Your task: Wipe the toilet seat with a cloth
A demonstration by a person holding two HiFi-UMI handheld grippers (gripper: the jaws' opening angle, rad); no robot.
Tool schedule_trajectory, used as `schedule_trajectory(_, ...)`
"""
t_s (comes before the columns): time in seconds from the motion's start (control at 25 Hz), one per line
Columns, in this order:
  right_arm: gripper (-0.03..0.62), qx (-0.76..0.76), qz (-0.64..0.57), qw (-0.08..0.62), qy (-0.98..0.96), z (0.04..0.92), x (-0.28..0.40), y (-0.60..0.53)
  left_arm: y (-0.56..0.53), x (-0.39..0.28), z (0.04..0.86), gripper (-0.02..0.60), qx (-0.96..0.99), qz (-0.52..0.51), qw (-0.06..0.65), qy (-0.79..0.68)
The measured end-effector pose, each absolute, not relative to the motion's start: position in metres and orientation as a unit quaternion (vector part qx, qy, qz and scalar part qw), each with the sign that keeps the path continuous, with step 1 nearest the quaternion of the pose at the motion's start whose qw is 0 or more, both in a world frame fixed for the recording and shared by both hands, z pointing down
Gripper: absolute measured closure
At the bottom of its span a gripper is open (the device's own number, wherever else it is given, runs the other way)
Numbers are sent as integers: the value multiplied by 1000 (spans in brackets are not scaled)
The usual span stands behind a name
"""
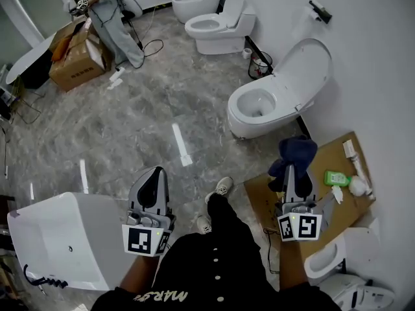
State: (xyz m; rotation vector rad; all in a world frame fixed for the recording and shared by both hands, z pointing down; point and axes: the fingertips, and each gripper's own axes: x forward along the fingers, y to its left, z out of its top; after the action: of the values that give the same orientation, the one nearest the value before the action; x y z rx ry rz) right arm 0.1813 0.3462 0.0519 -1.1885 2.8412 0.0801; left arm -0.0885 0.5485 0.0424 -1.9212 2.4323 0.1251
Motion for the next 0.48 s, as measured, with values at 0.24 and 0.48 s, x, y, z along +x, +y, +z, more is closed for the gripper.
schedule_trajectory(0.24,520,-396,21,38,917,62,156,296,499,-118,46,571,-622,39,26,782)
schedule_trajectory(0.48,520,-407,25,50,912,53,123,223,421,-152,37,571,-633,35,34,772)
